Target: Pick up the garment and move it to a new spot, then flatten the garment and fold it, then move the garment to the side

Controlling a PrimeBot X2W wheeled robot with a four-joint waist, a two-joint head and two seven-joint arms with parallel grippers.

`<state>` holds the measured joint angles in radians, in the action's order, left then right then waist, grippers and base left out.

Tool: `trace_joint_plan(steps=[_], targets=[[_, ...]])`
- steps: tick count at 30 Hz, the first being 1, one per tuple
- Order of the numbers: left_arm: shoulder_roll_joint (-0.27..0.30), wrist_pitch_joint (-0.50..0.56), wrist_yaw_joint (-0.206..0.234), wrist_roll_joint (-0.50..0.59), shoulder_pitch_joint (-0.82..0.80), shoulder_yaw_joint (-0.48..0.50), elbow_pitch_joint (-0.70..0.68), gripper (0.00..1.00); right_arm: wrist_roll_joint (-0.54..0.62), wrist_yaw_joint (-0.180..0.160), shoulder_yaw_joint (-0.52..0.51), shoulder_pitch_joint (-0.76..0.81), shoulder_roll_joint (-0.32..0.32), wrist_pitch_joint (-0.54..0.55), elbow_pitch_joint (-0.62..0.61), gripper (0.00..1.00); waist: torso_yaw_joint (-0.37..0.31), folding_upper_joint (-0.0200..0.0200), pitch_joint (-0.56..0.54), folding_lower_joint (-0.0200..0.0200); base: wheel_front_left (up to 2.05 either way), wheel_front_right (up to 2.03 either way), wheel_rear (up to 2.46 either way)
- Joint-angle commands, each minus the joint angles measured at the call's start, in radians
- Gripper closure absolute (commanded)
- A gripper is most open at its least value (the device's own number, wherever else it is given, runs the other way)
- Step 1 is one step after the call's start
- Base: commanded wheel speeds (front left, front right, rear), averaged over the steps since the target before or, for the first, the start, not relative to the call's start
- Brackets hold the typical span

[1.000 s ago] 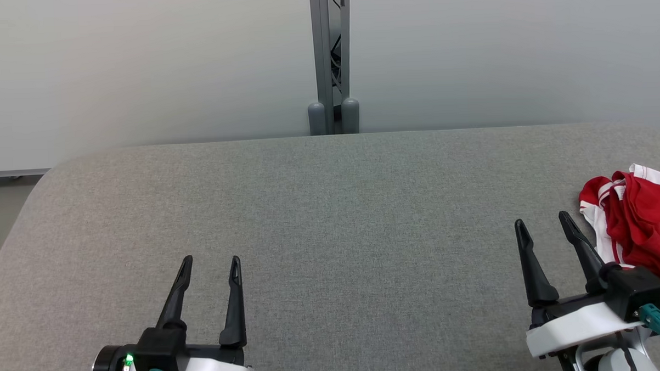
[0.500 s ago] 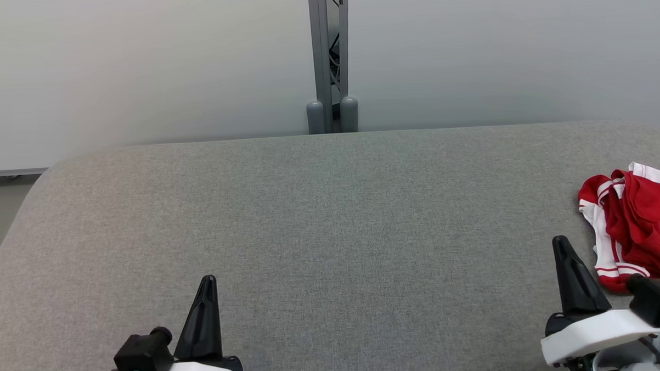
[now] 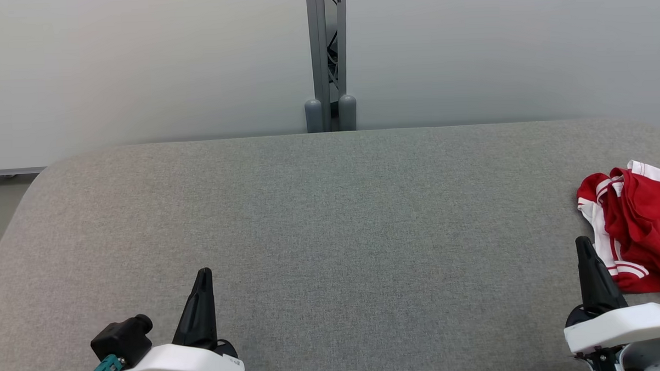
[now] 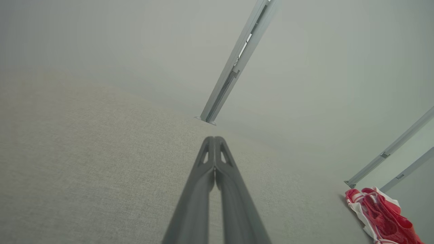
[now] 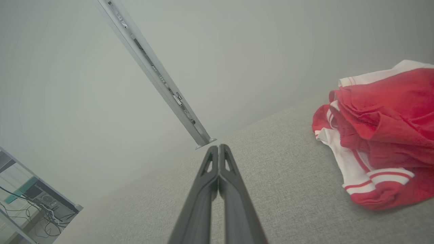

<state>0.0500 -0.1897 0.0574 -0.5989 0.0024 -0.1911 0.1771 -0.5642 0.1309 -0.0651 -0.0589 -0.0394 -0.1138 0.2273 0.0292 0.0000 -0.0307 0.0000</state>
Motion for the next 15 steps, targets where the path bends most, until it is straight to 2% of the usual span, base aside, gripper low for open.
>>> trace_joint_plan(steps=[1,15], targets=[[0.006,0.006,-0.012,-0.048,-0.040,0.008,-0.005,1.00,-0.048,0.000,-0.016,-0.012,-0.008,0.014,-0.020,1.00,-0.001,0.0000,0.001,0.0000,0.00,0.00,0.00],[0.007,0.038,-0.047,-0.241,-0.073,0.020,0.020,1.00,-0.238,0.000,-0.063,-0.008,-0.009,0.078,-0.023,1.00,-0.004,0.0000,0.005,0.0000,0.00,0.00,0.00]])
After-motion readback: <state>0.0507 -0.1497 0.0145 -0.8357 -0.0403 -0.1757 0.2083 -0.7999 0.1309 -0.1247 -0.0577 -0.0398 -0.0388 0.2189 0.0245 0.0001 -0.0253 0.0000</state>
